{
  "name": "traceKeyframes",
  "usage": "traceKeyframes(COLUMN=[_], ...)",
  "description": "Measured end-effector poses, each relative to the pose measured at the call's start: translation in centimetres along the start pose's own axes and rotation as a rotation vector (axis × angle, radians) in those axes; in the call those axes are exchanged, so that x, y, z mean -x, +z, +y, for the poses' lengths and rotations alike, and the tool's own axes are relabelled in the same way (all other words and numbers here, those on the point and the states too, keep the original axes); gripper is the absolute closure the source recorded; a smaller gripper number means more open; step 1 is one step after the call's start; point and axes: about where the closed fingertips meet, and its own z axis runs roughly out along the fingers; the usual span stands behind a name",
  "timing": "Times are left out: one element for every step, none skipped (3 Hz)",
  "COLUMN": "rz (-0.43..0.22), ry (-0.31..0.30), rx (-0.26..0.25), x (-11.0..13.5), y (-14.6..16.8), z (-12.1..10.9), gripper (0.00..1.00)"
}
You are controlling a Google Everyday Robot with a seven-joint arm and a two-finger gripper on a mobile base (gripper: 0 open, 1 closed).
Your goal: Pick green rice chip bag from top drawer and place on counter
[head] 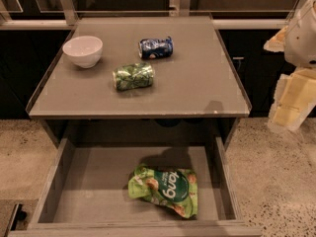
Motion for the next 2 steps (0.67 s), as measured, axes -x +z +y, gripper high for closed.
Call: traceKeyframes(rz=[0.000, -0.036], ry=[0.000, 0.007], rx=[0.000, -0.017], x=[0.0, -0.2], y=[0.0, 1.0], z=[0.0, 1.1], gripper=[0.00, 0.00])
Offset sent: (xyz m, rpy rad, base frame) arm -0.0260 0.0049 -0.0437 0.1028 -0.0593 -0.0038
